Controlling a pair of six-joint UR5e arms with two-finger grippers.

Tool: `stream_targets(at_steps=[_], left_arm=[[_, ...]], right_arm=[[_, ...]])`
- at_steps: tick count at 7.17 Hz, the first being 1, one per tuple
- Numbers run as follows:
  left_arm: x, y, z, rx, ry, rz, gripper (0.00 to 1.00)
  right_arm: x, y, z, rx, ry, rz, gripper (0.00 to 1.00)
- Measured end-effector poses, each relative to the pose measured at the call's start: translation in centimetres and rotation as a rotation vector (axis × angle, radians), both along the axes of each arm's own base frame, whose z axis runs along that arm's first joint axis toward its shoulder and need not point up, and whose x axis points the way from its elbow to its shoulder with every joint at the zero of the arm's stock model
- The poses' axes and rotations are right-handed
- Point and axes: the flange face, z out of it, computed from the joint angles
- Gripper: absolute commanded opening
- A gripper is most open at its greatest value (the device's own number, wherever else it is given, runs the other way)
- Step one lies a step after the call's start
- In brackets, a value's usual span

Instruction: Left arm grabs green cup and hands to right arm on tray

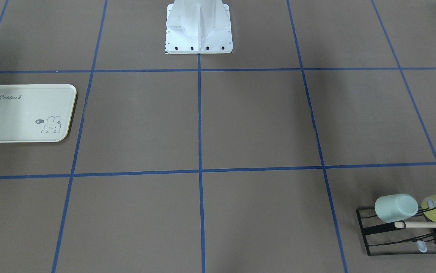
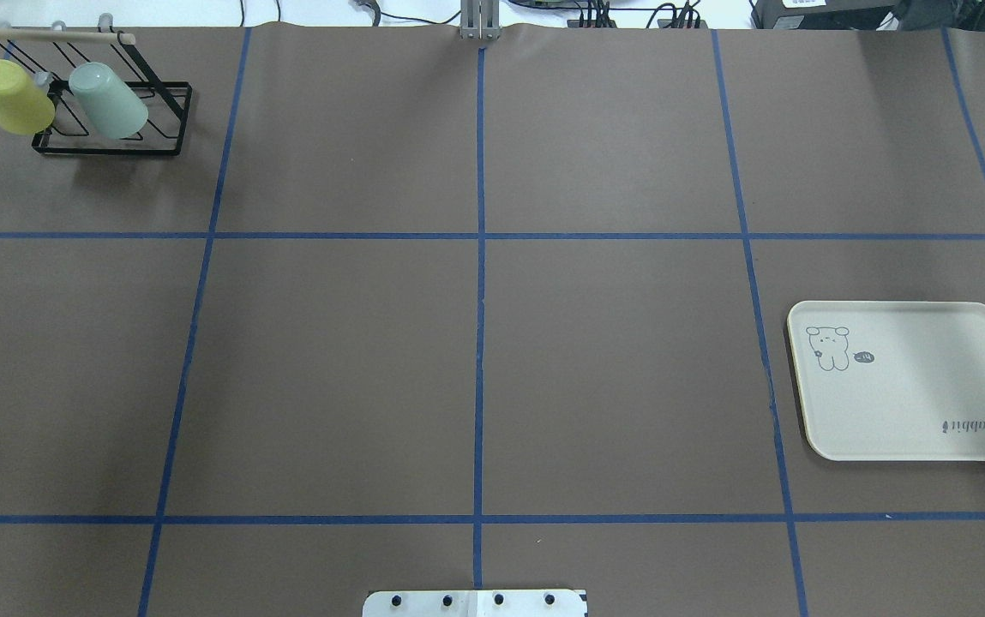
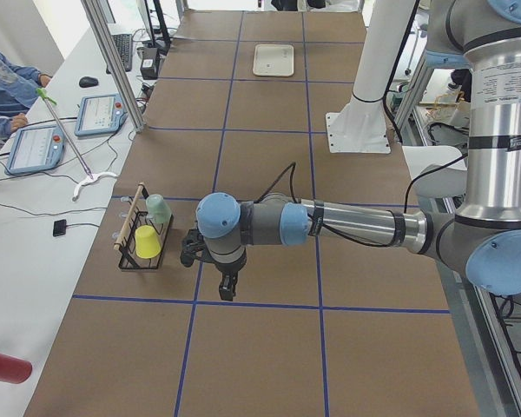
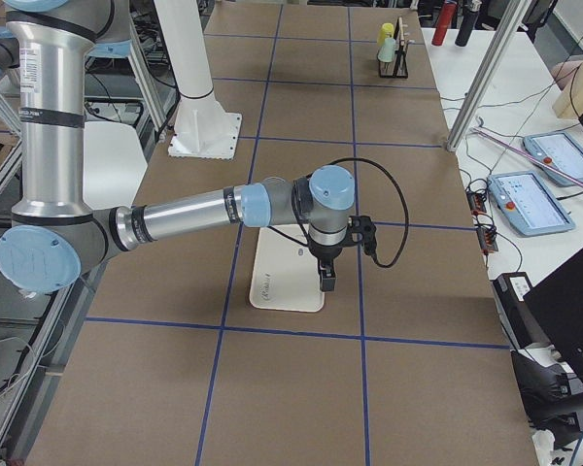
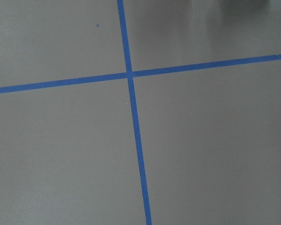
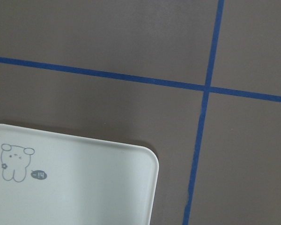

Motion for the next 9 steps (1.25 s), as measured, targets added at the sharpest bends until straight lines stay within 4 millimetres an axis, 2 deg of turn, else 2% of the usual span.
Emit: stream_targets(at_steps=[4, 9], left_arm=[[-0.1, -0.1, -1.5, 0.028, -0.01, -0.003, 1.0], [0.0, 0.3, -1.2, 0.031, -0.008, -0.005, 1.0]], right_arm=[[0.1, 0.6, 0.5, -0.012, 0.01, 0.003, 1.0], [-0.1, 0.5, 0.3, -0.01, -0.012, -0.001, 1.0]])
